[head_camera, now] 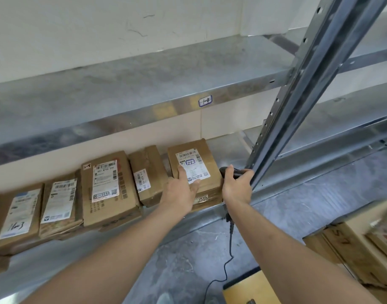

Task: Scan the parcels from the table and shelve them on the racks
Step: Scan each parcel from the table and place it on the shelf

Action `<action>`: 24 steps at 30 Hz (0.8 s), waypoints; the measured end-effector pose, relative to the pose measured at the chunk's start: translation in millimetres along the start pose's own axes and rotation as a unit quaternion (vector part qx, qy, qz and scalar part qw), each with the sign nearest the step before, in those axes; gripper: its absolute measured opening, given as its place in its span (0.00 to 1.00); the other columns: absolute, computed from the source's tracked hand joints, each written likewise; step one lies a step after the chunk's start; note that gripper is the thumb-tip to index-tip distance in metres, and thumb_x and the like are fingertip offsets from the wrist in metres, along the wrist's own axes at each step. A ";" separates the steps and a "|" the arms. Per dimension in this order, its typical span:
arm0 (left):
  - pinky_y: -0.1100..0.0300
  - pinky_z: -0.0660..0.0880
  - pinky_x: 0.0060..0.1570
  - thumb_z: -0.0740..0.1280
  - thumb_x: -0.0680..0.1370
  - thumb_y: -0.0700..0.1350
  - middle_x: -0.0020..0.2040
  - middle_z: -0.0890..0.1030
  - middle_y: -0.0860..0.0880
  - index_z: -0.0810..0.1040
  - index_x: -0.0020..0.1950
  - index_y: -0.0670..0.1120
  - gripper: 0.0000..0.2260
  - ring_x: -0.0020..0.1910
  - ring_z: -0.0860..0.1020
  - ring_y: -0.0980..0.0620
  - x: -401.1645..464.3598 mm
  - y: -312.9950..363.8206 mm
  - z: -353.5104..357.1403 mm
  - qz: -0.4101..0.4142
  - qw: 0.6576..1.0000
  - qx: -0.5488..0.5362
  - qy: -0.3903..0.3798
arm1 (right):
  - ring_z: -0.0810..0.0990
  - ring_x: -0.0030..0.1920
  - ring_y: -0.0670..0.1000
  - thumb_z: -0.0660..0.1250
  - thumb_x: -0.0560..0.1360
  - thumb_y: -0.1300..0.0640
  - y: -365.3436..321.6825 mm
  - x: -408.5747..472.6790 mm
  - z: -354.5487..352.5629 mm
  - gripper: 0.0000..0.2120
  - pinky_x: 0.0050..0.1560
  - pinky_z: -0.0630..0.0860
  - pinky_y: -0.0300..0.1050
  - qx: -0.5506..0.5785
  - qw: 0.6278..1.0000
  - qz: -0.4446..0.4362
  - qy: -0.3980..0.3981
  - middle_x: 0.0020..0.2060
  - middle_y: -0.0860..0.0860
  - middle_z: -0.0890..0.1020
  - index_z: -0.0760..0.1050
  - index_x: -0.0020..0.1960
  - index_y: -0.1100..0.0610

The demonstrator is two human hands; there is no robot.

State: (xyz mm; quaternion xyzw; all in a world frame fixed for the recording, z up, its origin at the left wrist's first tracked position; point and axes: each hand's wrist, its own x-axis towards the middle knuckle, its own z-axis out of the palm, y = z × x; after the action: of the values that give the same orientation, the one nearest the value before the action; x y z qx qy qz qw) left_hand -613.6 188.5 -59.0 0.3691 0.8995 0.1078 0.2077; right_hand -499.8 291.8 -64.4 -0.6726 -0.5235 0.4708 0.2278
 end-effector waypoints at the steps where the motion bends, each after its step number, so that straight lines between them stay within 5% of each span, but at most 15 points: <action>1: 0.45 0.76 0.60 0.54 0.86 0.63 0.64 0.75 0.36 0.50 0.85 0.42 0.35 0.59 0.77 0.37 1.5 3.8 -2.0 -0.007 1.000 0.012 -0.011 | 0.74 0.48 0.58 0.60 0.85 0.41 0.0 1.3 2.2 0.19 0.50 0.69 0.51 0.002 1.000 0.004 0.000 0.51 0.52 0.76 0.64 0.66 0.54; 6: 0.46 0.74 0.65 0.67 0.80 0.61 0.67 0.58 0.40 0.56 0.82 0.44 0.38 0.59 0.75 0.35 12.2 11.8 -6.7 -0.066 0.997 -0.012 -0.032 | 0.77 0.48 0.58 0.59 0.84 0.39 -0.9 6.2 13.0 0.20 0.50 0.70 0.51 0.000 1.000 0.012 -0.010 0.52 0.53 0.78 0.63 0.67 0.53; 11: 0.42 0.71 0.70 0.67 0.81 0.62 0.78 0.48 0.39 0.50 0.84 0.41 0.43 0.65 0.72 0.30 24.2 4.4 -10.3 -0.065 0.997 0.011 -0.028 | 0.80 0.53 0.60 0.60 0.84 0.38 -5.3 8.3 28.5 0.19 0.53 0.74 0.53 0.004 1.000 -0.009 -0.002 0.55 0.55 0.81 0.64 0.64 0.52; 19: 0.46 0.72 0.62 0.63 0.81 0.67 0.77 0.56 0.41 0.55 0.81 0.37 0.42 0.65 0.68 0.35 43.4 -0.7 -16.7 -0.044 0.996 0.072 -0.001 | 0.78 0.49 0.59 0.58 0.85 0.39 -12.6 2.7 33.4 0.20 0.49 0.71 0.50 -0.019 0.998 -0.049 0.016 0.49 0.53 0.79 0.63 0.66 0.53; 24: 0.42 0.62 0.77 0.63 0.83 0.62 0.81 0.53 0.40 0.55 0.83 0.44 0.37 0.81 0.53 0.32 55.5 -8.8 -13.3 0.033 0.993 0.106 0.025 | 0.79 0.49 0.59 0.58 0.85 0.39 -13.1 4.0 31.3 0.17 0.48 0.71 0.51 -0.046 0.996 -0.070 0.004 0.48 0.52 0.79 0.62 0.62 0.51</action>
State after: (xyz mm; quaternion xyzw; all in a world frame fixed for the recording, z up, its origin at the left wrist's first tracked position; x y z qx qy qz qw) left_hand -660.7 221.2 -66.5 0.4156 0.8981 0.0272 0.1413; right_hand -533.4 294.2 -69.7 -0.6460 -0.5894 0.4266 0.2308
